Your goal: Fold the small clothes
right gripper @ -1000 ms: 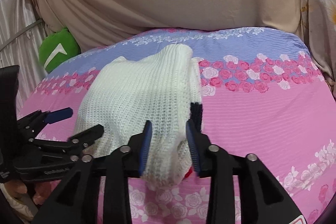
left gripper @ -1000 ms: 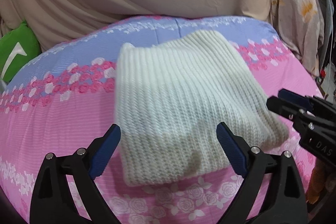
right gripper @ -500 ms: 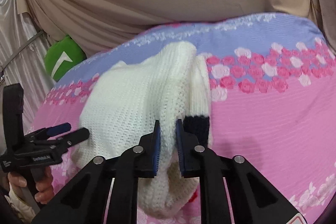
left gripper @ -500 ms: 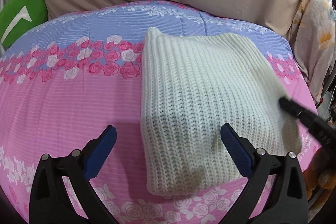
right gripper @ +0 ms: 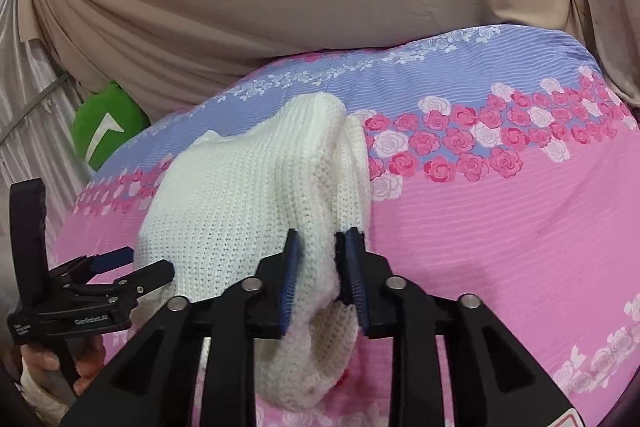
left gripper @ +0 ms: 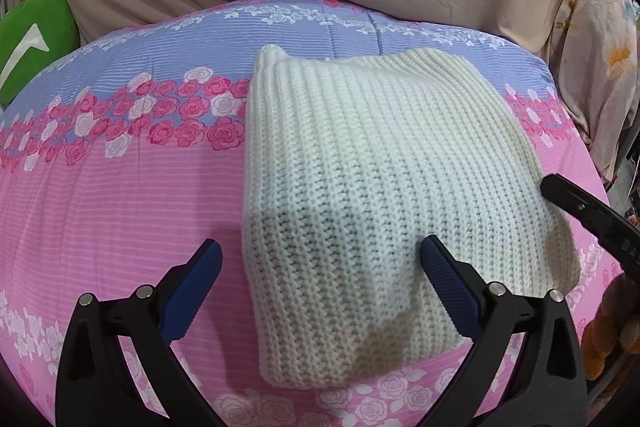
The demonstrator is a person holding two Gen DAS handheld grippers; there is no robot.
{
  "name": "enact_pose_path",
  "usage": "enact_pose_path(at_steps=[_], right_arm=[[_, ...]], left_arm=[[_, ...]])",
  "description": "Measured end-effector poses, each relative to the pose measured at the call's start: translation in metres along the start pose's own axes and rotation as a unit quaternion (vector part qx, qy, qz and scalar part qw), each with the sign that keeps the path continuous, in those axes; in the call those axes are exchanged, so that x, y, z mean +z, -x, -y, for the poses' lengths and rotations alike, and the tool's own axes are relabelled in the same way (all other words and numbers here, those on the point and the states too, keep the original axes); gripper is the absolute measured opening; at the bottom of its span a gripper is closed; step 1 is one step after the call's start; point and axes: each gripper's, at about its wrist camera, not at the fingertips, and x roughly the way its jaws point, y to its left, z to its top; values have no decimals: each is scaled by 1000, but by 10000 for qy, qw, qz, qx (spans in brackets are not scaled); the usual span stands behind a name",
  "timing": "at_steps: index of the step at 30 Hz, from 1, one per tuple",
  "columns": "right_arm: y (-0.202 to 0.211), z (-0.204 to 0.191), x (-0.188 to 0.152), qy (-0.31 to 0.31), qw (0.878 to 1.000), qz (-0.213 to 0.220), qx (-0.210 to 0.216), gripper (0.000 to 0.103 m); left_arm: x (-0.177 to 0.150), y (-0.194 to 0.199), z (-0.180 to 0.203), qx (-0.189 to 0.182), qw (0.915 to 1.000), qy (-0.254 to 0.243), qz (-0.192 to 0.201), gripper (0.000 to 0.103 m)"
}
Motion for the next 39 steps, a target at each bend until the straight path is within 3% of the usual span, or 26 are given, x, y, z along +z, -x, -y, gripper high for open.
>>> enact_pose_path(at_steps=[2, 6, 13, 29, 34, 39], right_arm=[[-3, 7, -7, -151, 9998, -128, 42, 56], [-20, 20, -22, -569, 9958, -528, 490, 59], [-42, 16, -24, -715, 9901, -780, 918, 64], [-63, 13, -16, -645, 9901, -732, 1012, 83], [-67, 9, -13, -564, 9915, -657, 975, 85], [-68, 17, -13, -637, 9900, -606, 1102, 85]], left_arm=[[0, -2, 2, -11, 10000, -4, -13, 97], [0, -7, 3, -39, 10000, 5, -76, 97], [4, -16, 2, -159, 9997, 87, -146, 98], [4, -36, 3, -215, 9996, 195, 22, 98], [2, -42, -2, -409, 9987, 312, 40, 98], [2, -50, -14, -883, 9942, 621, -11, 98]])
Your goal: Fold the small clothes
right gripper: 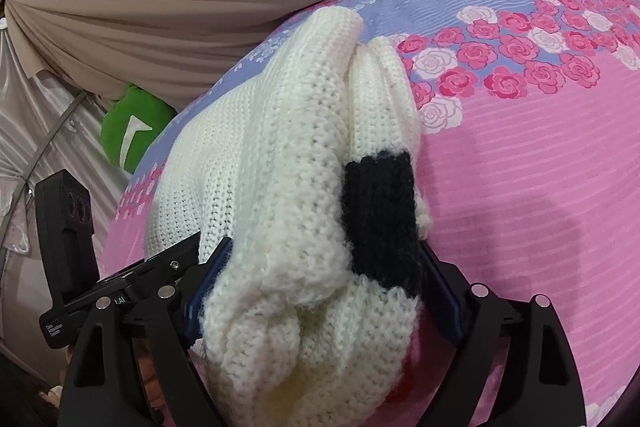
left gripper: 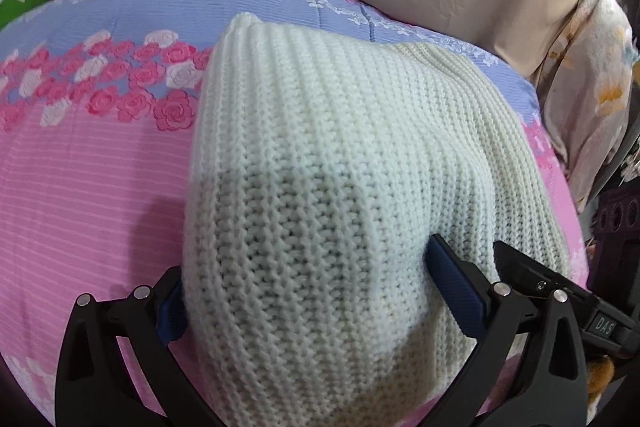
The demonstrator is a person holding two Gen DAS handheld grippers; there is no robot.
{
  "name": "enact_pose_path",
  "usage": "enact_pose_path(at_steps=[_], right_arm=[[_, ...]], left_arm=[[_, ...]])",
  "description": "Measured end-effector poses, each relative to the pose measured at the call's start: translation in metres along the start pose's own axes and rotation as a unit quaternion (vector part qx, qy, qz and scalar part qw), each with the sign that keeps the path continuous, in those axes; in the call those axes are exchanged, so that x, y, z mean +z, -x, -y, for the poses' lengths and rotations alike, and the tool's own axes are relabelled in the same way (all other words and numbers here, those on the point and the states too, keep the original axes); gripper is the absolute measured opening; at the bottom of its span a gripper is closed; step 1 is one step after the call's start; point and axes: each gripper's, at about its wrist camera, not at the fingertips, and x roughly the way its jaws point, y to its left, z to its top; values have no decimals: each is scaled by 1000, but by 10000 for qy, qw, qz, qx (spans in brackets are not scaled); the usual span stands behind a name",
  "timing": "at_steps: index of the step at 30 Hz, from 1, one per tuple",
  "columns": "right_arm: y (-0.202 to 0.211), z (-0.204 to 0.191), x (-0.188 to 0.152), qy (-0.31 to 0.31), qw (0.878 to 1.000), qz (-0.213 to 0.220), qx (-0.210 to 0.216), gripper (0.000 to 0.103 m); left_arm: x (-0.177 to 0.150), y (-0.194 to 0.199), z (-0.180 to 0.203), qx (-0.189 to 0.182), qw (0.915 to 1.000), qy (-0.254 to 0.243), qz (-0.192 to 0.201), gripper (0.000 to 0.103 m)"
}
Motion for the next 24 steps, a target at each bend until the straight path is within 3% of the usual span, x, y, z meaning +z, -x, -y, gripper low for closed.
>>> enact_pose_path(at_steps=[3, 4, 5, 7, 10, 14, 18, 19, 24], right_arm=[[1, 8, 3, -115, 9999, 9, 120, 84], [1, 10, 3, -167, 9997, 11, 152, 80], [2, 11, 3, -210, 9996, 3, 188, 70], [3, 15, 3, -414, 9982, -11, 428, 54], [14, 1, 3, -299, 9989, 237, 273, 43], [49, -30, 10, 94, 9966, 802, 150, 38], [96, -65, 24, 527, 9878, 1458, 118, 34], [110, -78, 28, 689, 9836, 1658, 161, 29], [158, -155, 49, 1562, 9559, 2432, 516, 27]], left_arm=[[0, 0, 1, -88, 9999, -60, 12, 98], [1, 0, 0, -141, 9999, -48, 4, 98], [2, 1, -2, -206, 9998, -48, -6, 98], [4, 8, -1, -308, 9994, -133, 68, 86], [9, 25, 9, -357, 9980, -463, 238, 52], [22, 56, 19, -727, 9932, -770, 488, 44], [43, 107, 33, -1077, 9819, -1110, 1098, 43], [48, 122, 36, -1160, 9776, -1197, 1282, 43], [70, 203, 50, -1449, 9469, -1736, 2284, 43]])
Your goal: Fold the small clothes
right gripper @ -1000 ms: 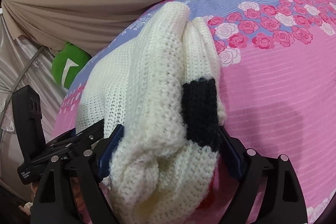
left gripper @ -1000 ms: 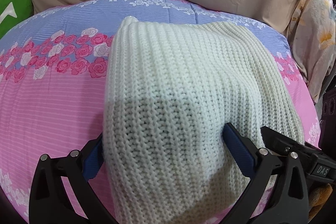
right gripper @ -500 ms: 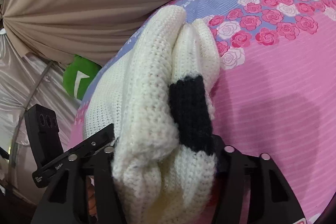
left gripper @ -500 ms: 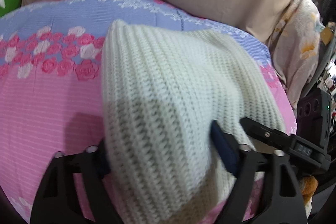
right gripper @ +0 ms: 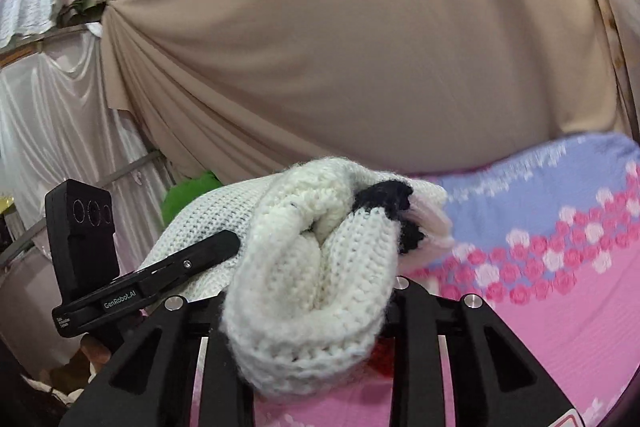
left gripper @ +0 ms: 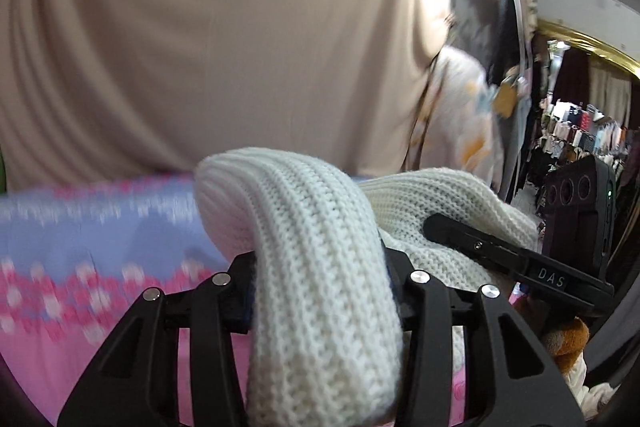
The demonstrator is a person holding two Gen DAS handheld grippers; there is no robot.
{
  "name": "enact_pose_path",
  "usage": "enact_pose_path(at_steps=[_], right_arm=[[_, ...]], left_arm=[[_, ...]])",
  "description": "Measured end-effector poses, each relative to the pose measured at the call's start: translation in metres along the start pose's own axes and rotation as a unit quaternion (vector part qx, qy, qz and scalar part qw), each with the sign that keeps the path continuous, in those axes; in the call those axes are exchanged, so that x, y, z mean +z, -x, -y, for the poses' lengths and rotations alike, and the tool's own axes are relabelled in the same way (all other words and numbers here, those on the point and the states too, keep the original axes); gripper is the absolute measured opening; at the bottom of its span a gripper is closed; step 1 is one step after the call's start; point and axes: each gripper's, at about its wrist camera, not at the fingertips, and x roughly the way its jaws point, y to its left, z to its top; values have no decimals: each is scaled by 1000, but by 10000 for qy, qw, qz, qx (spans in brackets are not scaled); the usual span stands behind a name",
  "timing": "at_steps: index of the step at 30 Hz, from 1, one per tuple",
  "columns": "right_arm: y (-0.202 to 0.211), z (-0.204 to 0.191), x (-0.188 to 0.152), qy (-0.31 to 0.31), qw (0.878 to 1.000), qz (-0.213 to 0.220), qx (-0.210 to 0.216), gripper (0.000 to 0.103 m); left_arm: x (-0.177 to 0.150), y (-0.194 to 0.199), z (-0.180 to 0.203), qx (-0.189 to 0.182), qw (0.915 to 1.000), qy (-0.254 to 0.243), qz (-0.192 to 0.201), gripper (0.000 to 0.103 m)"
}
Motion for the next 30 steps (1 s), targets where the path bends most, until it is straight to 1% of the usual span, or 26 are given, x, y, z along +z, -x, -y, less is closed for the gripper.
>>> enact_pose_path(at_steps=[2, 4, 5, 7, 8, 9, 11, 12, 14, 16, 17, 18, 19, 20, 21, 22, 23, 24, 25, 26, 27, 28, 29, 30], right_arm=[[-4, -25, 19, 331, 9990, 256, 176, 26], [-14, -37, 33, 416, 9977, 391, 361, 26], [-25, -43, 38, 388, 9972, 409, 490, 26], [-47, -46, 38, 323, 9976, 255, 558, 26], [-59, -46, 32, 243, 9981, 83, 566, 26], [-75, -45, 18, 105, 9979, -203, 606, 26], [-102, -42, -21, -89, 9948, -783, 651, 26], [-116, -41, -50, -179, 9912, -1158, 615, 26], [-134, -38, -106, -339, 9806, -1851, 550, 26], [-144, -31, -166, -620, 9605, -2663, 514, 26], [-143, -29, -184, -691, 9543, -2868, 472, 28], [-136, -27, -199, -748, 9502, -3001, 375, 31], [-128, -24, -204, -826, 9501, -2990, 322, 41], [-120, -22, -203, -893, 9516, -2928, 256, 47], [-113, -21, -196, -940, 9557, -2784, 148, 47], [-109, -21, -186, -928, 9607, -2615, 36, 54], [-107, -20, -177, -904, 9650, -2462, -63, 65], [-109, -19, -164, -858, 9710, -2218, -241, 72], [-115, -18, -158, -819, 9729, -2137, -335, 81], [-123, -16, -154, -785, 9728, -2150, -366, 86], [-138, -13, -153, -786, 9701, -2267, -357, 86], [-155, -8, -156, -881, 9643, -2478, -310, 86], [-170, -2, -158, -1014, 9579, -2678, -229, 86], [-187, 4, -166, -1233, 9474, -2954, -70, 86]], left_arm=[[18, 21, 1, 124, 9988, -246, 405, 43], [29, 37, -7, 269, 9966, -325, 707, 43], [34, 46, -17, 384, 9952, -320, 845, 43], [34, 53, -38, 618, 9944, -229, 823, 44], [30, 56, -52, 794, 9944, -102, 695, 44], [19, 55, -69, 918, 9947, 59, 453, 44], [-13, 53, -97, 1037, 9937, 429, -52, 43], [-38, 51, -113, 1086, 9912, 654, -378, 43], [-89, 49, -135, 1207, 9818, 1134, -934, 43], [-150, 50, -156, 1239, 9631, 1786, -1588, 44], [-173, 54, -163, 1271, 9544, 2048, -1762, 44], [-192, 63, -170, 1196, 9489, 2298, -1801, 49], [-201, 75, -175, 995, 9464, 2543, -1723, 53], [-202, 84, -179, 849, 9434, 2730, -1680, 54], [-199, 89, -182, 788, 9429, 2806, -1612, 57], [-191, 96, -184, 762, 9454, 2799, -1484, 66], [-181, 101, -187, 790, 9501, 2723, -1303, 75], [-175, 102, -189, 808, 9536, 2648, -1181, 91], [-168, 98, -192, 790, 9568, 2578, -1091, 97], [-165, 94, -195, 721, 9578, 2548, -1113, 97], [-163, 81, -199, 549, 9581, 2517, -1252, 97], [-162, 69, -204, 463, 9558, 2551, -1386, 97], [-167, 59, -209, 419, 9514, 2639, -1529, 97], [-174, 47, -215, 325, 9455, 2769, -1680, 97]])
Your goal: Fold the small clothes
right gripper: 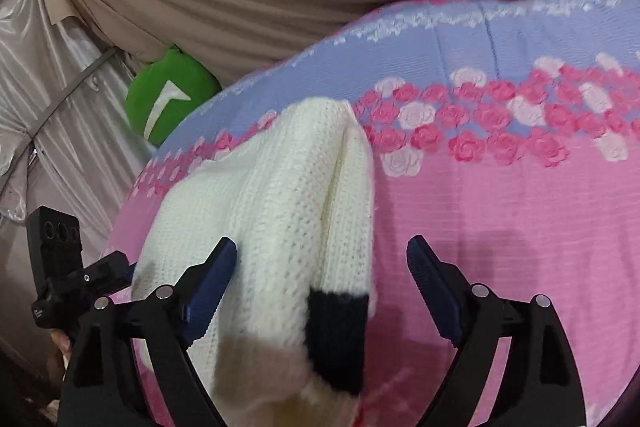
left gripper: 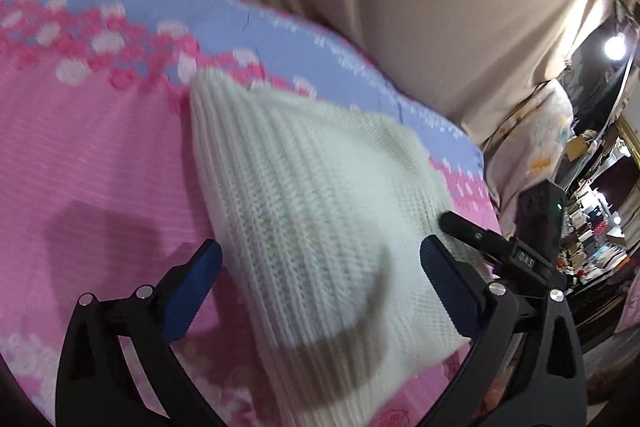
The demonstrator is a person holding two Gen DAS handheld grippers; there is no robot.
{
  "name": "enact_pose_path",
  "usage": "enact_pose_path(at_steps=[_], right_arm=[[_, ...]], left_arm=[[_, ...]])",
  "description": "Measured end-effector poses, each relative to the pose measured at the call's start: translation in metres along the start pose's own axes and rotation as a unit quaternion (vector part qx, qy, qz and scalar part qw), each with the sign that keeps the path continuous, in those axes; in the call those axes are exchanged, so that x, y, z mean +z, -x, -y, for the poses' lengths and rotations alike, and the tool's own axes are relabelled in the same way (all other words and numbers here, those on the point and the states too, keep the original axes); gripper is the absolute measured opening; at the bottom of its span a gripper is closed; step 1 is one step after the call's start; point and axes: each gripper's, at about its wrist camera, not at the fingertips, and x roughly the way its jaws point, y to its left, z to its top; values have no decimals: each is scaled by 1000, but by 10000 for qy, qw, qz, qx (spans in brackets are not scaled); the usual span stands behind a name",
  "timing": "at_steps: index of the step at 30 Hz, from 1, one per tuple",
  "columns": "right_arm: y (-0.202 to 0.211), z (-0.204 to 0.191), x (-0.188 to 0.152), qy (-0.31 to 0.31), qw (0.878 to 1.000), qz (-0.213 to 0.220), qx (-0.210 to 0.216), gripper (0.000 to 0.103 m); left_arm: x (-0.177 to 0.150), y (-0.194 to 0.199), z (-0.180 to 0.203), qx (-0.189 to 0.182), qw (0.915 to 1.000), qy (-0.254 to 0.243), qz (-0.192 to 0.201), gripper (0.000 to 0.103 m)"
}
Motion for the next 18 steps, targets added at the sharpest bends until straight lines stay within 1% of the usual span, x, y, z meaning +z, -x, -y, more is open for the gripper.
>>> enact_pose_path(at_steps=[1, 2, 3, 4, 5, 6, 7, 10, 11, 12, 14, 15, 16, 17, 18], right_arm=[[-15, 5, 2, -179, 9992, -268, 254, 82], [-17, 5, 4, -182, 9989, -143, 402, 71], [-20, 0, 6, -71, 9983, -253, 528, 57], [-19, -6, 10, 4, 9986, -226, 474, 50], [-13, -17, 15, 192, 9989, -93, 417, 43], [-7, -28, 19, 416, 9985, 50, 366, 41], [2, -41, 25, 624, 9971, 261, 352, 39], [29, -66, 50, 804, 9911, 946, 484, 39], [33, -67, 60, 768, 9892, 1147, 485, 39], [33, -65, 69, 711, 9885, 1259, 452, 40], [16, -51, 91, 536, 9890, 1346, 283, 47], [0, -44, 102, 446, 9900, 1335, 106, 49], [-14, -34, 110, 393, 9904, 1309, -201, 50], [-27, -24, 115, 351, 9890, 1267, -685, 50], [-32, -18, 117, 287, 9864, 1266, -1009, 50]], left_arm=[[1, -10, -7, -85, 9998, 146, -117, 91], [2, -19, -13, -168, 9992, 296, -211, 85], [1, -24, -16, -191, 9989, 353, -255, 72], [4, -23, -15, -251, 9989, 305, -238, 60], [9, -20, -12, -267, 9993, 213, -178, 55], [18, -15, -4, -305, 9995, -6, -115, 48], [27, -10, 5, -334, 9992, -217, -20, 46], [60, 11, 36, -266, 9949, -861, 447, 46], [71, 17, 44, -251, 9922, -1064, 606, 46], [85, 20, 51, -174, 9891, -1248, 768, 48], [106, 10, 53, 17, 9862, -1400, 881, 53], [115, -4, 51, 252, 9845, -1488, 894, 58], [118, -16, 43, 573, 9825, -1531, 898, 62], [122, -31, 37, 947, 9794, -1551, 878, 62], [123, -45, 27, 1425, 9739, -1544, 858, 60]])
